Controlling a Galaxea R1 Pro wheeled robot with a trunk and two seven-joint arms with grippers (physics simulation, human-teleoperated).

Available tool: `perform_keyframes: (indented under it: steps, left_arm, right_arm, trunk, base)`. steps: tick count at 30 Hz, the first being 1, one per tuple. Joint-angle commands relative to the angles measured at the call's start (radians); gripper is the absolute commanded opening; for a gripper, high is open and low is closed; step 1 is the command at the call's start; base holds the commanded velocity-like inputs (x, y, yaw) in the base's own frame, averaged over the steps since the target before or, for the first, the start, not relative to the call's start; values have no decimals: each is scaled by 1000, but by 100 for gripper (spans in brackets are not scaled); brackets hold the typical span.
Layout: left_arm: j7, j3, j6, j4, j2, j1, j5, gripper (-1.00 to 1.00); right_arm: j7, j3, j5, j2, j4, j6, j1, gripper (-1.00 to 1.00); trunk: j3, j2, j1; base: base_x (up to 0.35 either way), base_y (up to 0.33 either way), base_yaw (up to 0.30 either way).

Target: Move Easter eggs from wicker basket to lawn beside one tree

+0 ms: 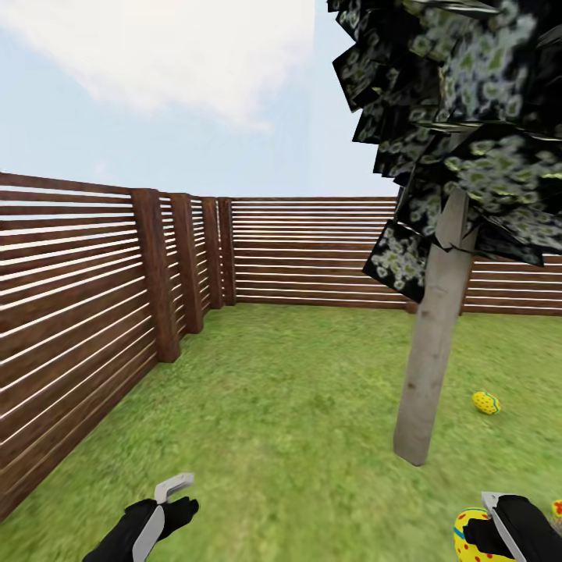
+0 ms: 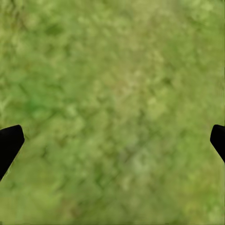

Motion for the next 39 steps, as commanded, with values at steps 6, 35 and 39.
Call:
perform_keyframes:
  steps: [6,35,39]
  left_arm:
    - [5,0,5,-2,0,0,11,100]
    - [-13,11,11,-2,12,0,20,100]
    - [-13,11,13,-2,12,0,19,100]
  right_arm:
    - [6,-3,4,1,-2,5,-1,-100]
    - [6,-2,4,2,-1,5,-1,-100]
    - [6,-1,4,3,1,5,-1,-100]
  trunk:
    - [-1,-1,0]
    - [-1,-1,0]
    - [-1,-1,0]
  base:
    - [0,230,0]
    - [258,86,0]
    - [327,105,0]
